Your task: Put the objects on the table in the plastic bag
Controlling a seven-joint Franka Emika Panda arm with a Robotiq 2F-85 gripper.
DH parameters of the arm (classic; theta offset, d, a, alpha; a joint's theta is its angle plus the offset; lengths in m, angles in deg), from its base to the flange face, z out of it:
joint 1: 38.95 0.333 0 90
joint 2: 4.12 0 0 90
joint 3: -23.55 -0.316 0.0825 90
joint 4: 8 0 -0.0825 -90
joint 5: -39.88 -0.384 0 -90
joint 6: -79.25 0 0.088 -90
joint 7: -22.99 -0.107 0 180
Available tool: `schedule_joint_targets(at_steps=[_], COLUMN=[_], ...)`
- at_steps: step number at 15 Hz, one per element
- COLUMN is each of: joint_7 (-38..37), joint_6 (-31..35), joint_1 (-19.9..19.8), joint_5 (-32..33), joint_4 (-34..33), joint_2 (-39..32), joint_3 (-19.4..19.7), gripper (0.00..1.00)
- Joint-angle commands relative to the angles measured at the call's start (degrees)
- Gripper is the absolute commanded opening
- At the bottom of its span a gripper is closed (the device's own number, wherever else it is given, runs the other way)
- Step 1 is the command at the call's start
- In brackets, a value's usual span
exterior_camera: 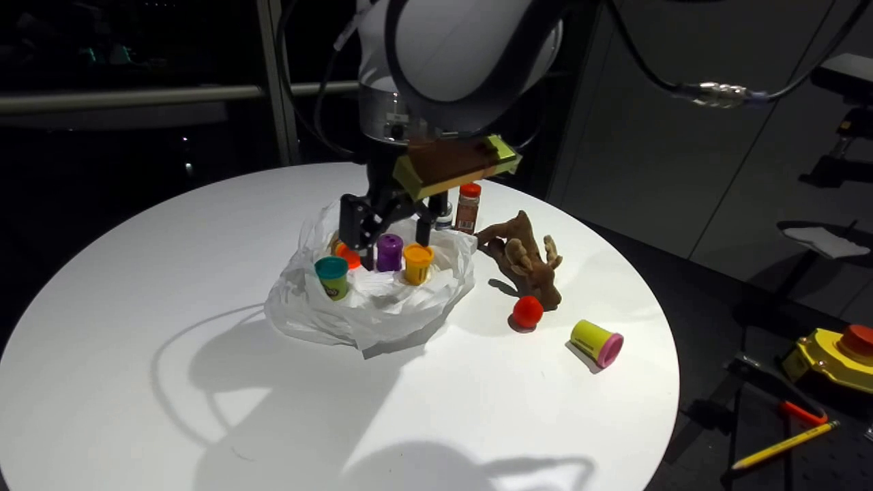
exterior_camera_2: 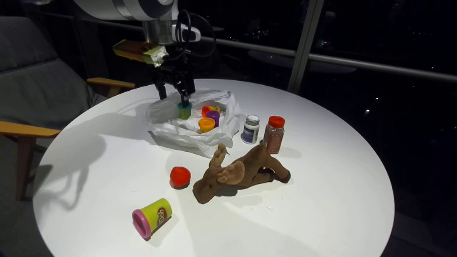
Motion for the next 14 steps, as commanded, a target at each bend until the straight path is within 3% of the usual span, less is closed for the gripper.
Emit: schedule_joint_targets(at_steps=[1,8,14], joint_7=[-1.3,-1.7,5.7], joint_6=[5.9,17.4,16.9], joint_1=[-0.7,-2.7,-6.7], joint_5=[0.6,1.1,3.7], joint_4=[14.2,36.2,45.3], joint_2=[8.6,21.2,27.2], joint_3=[0.9,2.6,2.0], gripper=[1.0,1.0,1.0])
